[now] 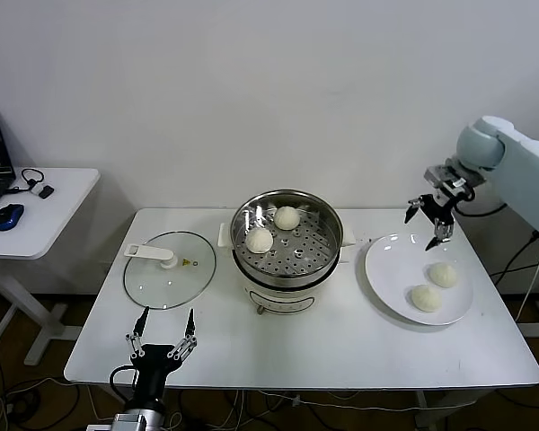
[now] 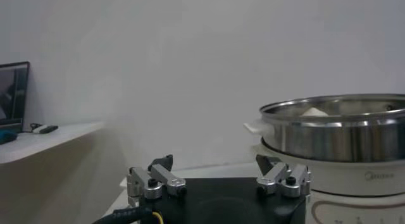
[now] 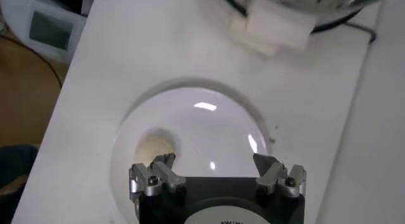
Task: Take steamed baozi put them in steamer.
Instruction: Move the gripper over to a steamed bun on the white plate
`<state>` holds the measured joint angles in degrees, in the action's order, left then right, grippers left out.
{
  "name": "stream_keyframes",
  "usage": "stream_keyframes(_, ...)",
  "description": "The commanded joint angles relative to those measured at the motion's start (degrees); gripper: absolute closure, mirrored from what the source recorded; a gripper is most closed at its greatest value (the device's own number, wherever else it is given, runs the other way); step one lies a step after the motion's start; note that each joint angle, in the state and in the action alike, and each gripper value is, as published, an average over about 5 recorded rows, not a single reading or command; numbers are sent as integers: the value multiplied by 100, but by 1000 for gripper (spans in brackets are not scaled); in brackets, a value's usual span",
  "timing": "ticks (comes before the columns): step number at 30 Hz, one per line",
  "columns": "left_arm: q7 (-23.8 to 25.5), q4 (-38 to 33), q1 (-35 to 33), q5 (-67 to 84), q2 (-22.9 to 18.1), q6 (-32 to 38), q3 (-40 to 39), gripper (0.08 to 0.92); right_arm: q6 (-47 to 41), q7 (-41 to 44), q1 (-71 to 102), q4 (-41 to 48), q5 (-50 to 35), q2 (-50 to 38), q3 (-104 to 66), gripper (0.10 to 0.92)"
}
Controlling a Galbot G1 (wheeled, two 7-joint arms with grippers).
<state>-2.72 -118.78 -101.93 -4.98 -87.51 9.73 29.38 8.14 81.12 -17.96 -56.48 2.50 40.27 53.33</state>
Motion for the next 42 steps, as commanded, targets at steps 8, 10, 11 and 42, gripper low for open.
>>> stream_keyframes(8,-18,50,-51,-43,-18,-8,11,177,90,-118,1688,198,886,-175,-947,203)
stream_keyframes(10,-22,45,-54,-66,-16,-30,4,177,104,-137,1771,283,964,-134,-1038,203)
stream_keyframes(11,-22,41,-54,-71,-13,-41,3,177,108,-149,1804,315,996,-113,-1077,203)
stream_keyframes(42,-22,87,37,-1,2,-46,31,177,148,-348,2130,561,1448,380,-1430,203)
